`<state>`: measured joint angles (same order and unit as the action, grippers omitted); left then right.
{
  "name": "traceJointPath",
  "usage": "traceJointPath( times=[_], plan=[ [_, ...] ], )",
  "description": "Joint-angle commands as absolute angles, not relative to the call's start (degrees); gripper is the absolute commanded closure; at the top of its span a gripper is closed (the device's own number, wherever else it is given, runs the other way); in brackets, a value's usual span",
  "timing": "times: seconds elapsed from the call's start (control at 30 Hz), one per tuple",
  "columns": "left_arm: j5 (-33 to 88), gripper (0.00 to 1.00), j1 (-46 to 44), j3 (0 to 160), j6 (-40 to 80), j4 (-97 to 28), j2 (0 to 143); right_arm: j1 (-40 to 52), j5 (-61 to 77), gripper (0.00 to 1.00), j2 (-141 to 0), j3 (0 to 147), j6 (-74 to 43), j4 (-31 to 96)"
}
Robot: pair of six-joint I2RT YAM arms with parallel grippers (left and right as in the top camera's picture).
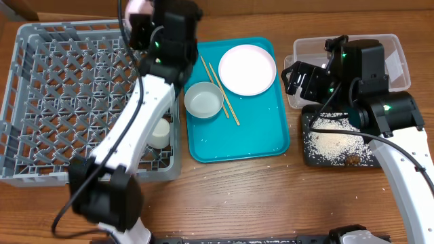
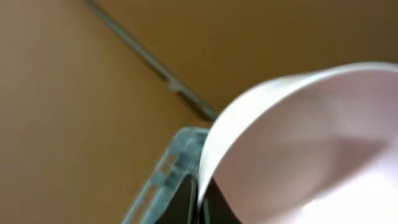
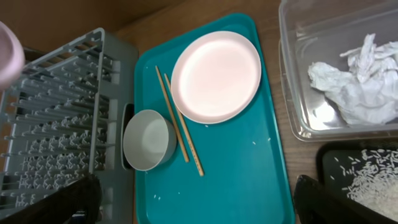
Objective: Sort waste into correct bins and load items into the dishwasher
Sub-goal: 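Lift the pink-white bowl with left gripper and set it in the rack, then move left gripper to the grey bowl and grasp its rim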
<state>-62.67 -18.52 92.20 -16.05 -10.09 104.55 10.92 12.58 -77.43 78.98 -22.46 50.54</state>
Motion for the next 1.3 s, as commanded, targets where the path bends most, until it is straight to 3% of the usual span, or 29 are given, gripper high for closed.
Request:
traceJointPath(
  times=[0.0,0.6,1.27],
  plan=[
    [-70.8,0.96,-15.7,92.6,-34.4,-1.4,111.0,10.9,12.0,0.00,-77.6,79.5,-22.2,50.3],
    [-75.1,0.96,-12.3,92.6,-37.2,3.7,124.7,10.9,12.0,0.00,-77.6,79.5,-22.2,50.9],
    [-64.5,0.96,-16.4,92.0,-37.1,3.0,125.2,10.9,11.9,0.00,-77.6,79.5,-22.0,52.0]
  ],
)
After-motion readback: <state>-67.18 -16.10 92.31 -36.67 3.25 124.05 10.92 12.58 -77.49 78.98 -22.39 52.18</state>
